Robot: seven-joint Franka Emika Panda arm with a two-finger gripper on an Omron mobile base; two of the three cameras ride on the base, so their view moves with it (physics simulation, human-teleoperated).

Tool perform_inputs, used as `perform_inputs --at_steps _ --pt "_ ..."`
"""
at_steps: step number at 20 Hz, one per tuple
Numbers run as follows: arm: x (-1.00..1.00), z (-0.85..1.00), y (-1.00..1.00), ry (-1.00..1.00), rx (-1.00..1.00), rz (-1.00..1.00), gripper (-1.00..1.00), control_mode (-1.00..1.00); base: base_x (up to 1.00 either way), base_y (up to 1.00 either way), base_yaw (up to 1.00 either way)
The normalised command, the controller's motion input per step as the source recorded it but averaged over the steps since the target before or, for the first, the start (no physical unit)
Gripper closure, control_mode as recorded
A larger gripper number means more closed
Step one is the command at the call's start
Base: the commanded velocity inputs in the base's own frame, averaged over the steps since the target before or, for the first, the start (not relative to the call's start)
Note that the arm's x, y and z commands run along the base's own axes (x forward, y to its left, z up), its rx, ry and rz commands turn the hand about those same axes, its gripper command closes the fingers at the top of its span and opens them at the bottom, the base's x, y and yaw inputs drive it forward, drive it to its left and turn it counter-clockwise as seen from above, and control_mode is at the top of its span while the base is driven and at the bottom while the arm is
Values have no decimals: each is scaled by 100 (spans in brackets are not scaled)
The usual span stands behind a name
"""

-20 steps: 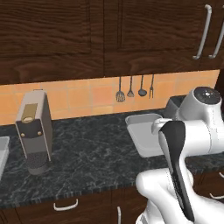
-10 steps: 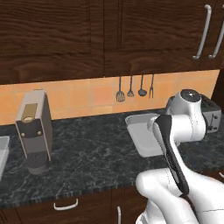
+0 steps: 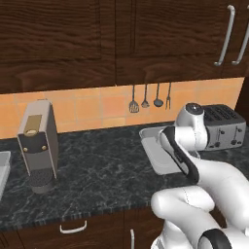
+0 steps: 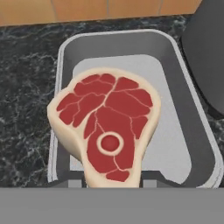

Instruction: Place one mushroom and one steak in each tupperware on the nearby counter, to pack two identical lunches.

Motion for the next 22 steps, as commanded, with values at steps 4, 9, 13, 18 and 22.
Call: perform_inputs --at_steps 4,9,13,18,22 --pt "96 -44 -31 0 0 2 100 -100 0 0 0" --pt "73 -45 -10 2 0 0 100 -100 0 0 0" --pt "50 -27 0 9 0 0 100 -100 0 0 0" --pt "41 -26 0 14 0 0 100 -100 0 0 0" --pt "29 -23 0 7 0 0 -100 -100 0 0 0"
